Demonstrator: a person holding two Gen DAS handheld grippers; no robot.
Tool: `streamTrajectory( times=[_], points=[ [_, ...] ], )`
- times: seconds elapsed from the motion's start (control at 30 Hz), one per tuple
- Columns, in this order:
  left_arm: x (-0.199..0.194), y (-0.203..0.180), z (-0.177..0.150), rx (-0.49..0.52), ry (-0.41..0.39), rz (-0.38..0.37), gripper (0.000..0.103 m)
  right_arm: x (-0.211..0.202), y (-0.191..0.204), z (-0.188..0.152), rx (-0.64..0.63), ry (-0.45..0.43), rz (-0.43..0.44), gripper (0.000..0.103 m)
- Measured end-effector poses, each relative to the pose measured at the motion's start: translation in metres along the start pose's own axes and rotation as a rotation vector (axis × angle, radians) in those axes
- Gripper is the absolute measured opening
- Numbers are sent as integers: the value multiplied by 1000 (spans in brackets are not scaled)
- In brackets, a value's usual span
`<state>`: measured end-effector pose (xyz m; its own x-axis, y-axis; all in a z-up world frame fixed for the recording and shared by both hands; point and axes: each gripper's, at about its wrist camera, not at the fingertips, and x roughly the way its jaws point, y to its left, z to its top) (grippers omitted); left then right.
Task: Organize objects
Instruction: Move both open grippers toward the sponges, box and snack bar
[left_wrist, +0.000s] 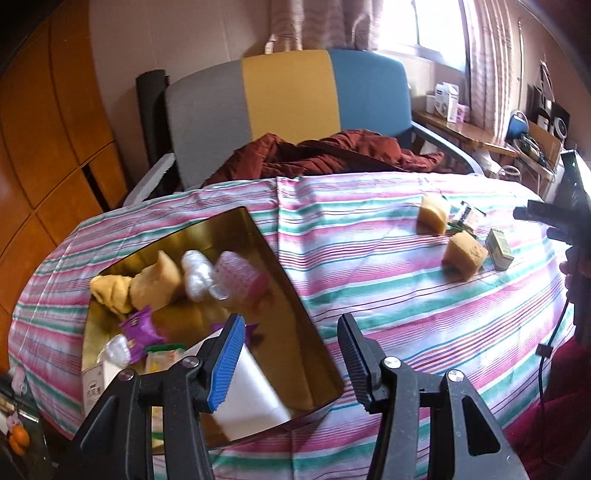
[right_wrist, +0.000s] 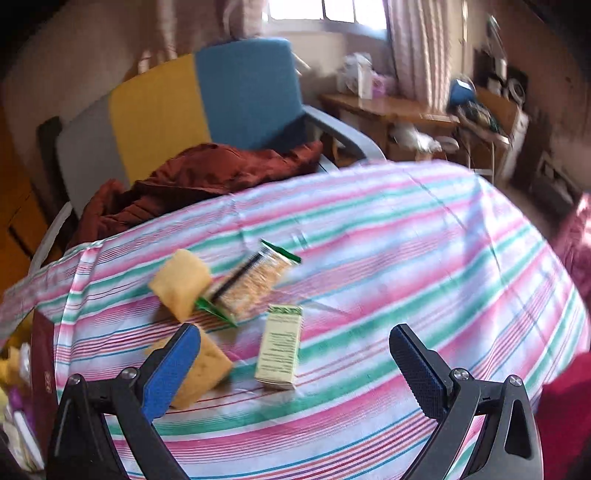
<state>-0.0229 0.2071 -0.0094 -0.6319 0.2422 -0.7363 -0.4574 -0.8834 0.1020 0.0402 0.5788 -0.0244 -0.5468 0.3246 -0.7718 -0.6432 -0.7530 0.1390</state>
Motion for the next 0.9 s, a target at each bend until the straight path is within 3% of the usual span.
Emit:
streamTrajectory(
  times=[0.63,0.9],
  points=[
    [64,-100,29,164,101,-139,53,19,-56,-2,310,117,88,103],
    [87,-155,53,239,114,-243,62,22,-62,-1,338,135,126,103]
  ],
)
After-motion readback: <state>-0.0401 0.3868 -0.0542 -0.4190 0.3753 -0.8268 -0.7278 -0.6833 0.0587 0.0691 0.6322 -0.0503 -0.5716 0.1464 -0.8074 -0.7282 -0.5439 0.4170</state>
